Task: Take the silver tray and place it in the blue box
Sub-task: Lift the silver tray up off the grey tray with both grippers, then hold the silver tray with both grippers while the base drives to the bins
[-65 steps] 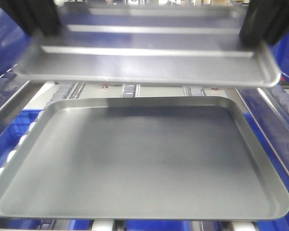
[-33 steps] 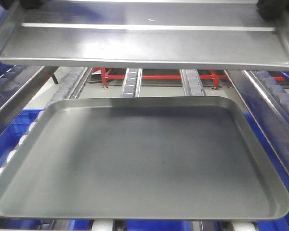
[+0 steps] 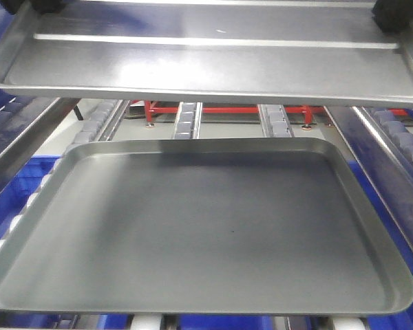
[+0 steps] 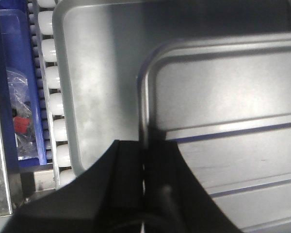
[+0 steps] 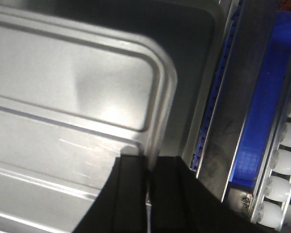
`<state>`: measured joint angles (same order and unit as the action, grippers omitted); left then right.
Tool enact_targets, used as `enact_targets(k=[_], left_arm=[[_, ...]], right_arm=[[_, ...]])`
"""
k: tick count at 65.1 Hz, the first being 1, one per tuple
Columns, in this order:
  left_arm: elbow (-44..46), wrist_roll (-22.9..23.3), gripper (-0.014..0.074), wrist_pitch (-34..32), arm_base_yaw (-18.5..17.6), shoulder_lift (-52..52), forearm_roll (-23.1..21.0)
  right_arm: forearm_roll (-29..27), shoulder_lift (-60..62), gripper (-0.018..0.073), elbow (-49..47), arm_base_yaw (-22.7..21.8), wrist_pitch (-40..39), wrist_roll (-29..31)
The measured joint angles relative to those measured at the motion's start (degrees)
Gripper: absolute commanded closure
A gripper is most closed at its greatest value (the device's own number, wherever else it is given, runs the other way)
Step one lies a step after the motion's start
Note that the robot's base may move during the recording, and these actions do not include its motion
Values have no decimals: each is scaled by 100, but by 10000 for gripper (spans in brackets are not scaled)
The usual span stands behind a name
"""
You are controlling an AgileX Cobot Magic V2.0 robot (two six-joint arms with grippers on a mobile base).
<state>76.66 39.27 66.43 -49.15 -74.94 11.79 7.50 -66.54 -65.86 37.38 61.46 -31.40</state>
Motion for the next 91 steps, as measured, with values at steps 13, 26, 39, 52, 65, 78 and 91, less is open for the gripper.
enact_targets(k=[13, 26, 39, 52, 65, 78, 91], left_arm=[[0, 0, 692, 0, 0, 0, 0], [0, 0, 692, 0, 0, 0, 0], [0, 0, 693, 0, 0, 0, 0], [0, 0, 692, 0, 0, 0, 0], [0, 0, 693, 0, 0, 8, 0], [0, 0, 693, 0, 0, 8, 0], [0, 0, 693, 0, 0, 8, 0]], right_arm=[[0, 0, 503, 0, 0, 0, 0], [0, 0, 503, 0, 0, 12, 0], [0, 0, 503, 0, 0, 12, 0], [0, 0, 503, 0, 0, 12, 0], [0, 0, 503, 0, 0, 12, 0], [0, 0, 503, 0, 13, -10, 0], [0, 0, 503, 0, 13, -10, 0]])
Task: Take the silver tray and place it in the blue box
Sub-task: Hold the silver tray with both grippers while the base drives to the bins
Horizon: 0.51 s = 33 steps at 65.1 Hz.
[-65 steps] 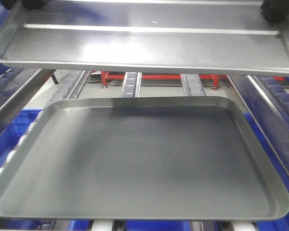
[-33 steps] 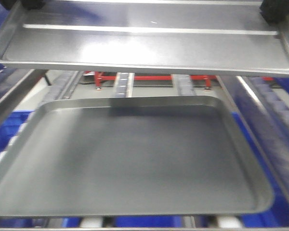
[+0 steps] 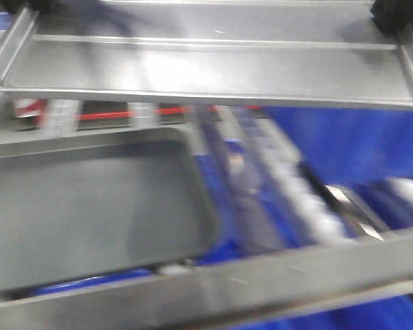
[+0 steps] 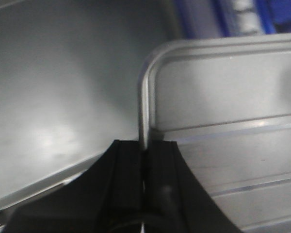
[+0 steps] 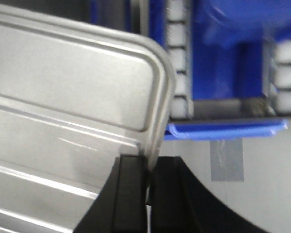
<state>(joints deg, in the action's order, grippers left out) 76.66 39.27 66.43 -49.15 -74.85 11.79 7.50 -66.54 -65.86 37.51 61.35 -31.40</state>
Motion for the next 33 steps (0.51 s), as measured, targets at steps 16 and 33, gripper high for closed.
enact_targets(k=[16, 33], left_arm=[[0, 0, 693, 0, 0, 0, 0], [0, 0, 693, -9, 0, 0, 0]], right_arm=[[13, 0, 503, 0, 0, 11, 0], [13, 0, 503, 0, 0, 20, 0]])
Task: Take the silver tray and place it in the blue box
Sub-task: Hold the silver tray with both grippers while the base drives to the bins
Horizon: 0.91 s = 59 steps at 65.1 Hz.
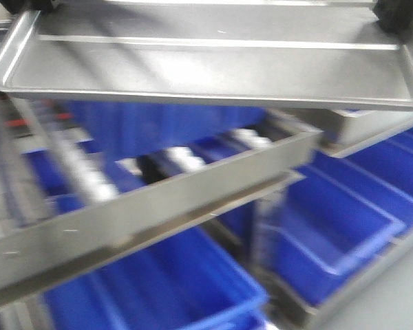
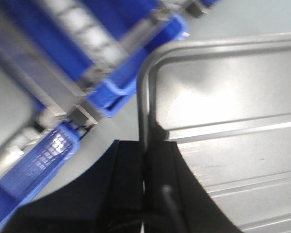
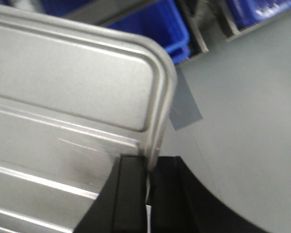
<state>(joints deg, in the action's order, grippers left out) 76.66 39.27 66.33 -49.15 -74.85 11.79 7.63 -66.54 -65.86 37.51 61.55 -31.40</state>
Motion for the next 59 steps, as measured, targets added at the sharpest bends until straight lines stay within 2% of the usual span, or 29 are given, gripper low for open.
enact_targets(k=[59], left_arm=[[0, 0, 693, 0, 0, 0, -22]], right_arm=[[12, 0, 503, 0, 0, 13, 0]])
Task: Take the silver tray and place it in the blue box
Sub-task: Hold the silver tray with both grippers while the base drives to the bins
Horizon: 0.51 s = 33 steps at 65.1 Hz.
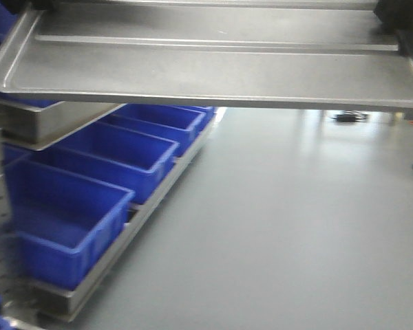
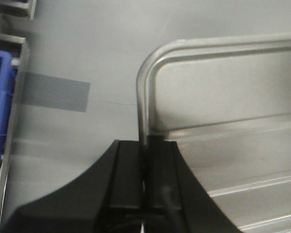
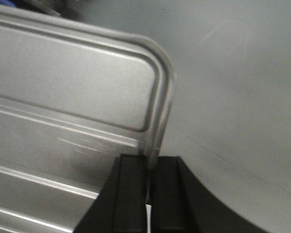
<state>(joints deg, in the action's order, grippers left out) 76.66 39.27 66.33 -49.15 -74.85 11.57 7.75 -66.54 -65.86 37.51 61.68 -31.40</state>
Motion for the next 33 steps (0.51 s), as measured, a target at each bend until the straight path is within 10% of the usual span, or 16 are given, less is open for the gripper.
enact_targets(k=[33], left_arm=[[0, -10, 693, 0, 0, 0, -68]], right_arm=[[0, 36, 503, 0, 0, 117, 0]])
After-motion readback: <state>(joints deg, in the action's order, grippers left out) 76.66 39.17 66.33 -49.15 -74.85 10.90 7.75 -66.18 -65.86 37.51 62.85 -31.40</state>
